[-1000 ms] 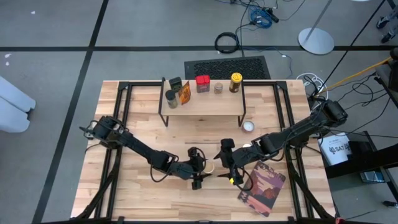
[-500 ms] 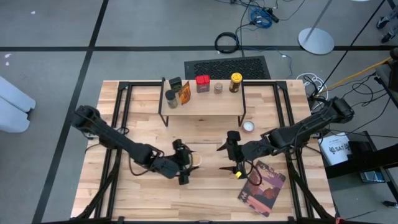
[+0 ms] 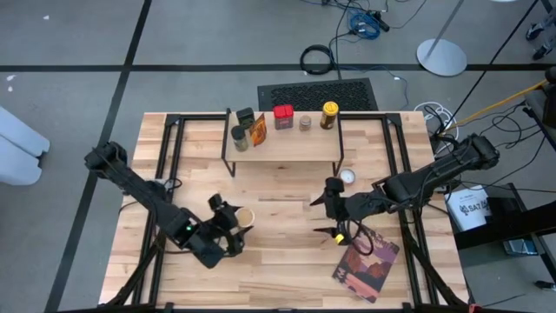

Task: Shelf spices
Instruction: Put the brown spice bottle on the table

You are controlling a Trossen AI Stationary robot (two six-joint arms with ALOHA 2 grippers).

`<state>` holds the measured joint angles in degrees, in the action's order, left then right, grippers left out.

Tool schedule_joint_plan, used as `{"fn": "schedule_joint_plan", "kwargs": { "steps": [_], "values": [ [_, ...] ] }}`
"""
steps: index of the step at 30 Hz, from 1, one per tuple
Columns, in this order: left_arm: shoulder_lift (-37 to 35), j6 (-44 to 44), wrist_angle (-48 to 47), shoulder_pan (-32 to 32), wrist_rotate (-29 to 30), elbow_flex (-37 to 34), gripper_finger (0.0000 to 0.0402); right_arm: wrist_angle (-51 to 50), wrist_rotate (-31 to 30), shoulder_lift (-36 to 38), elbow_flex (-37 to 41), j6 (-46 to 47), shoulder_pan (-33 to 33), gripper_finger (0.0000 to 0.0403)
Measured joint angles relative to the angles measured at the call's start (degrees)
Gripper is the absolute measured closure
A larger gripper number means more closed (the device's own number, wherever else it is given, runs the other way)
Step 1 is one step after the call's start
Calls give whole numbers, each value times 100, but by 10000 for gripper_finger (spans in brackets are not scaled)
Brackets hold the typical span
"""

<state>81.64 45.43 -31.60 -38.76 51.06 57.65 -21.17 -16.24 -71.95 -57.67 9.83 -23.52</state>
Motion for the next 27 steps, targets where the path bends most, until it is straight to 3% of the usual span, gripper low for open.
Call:
{"fn": "schedule_joint_plan", "kwargs": {
  "steps": [4,10,14,18,27],
  "values": [
    [-6,1016,-467,-189,414,4,119,31,-373,-7,0,-39,87,65],
    [-2,2169,-1110,-349,300,4,119,532,-464,-32,0,-367,247,65],
    [-2,2393,-1179,-488,456,4,119,1139,-187,-147,0,-642,357,65],
    [25,3183,-1791,-487,518,4,119,1603,19,-342,0,-859,436,65],
    [224,4306,-3117,-525,267,4,119,1703,16,-781,0,-921,482,65]
  ]
}}
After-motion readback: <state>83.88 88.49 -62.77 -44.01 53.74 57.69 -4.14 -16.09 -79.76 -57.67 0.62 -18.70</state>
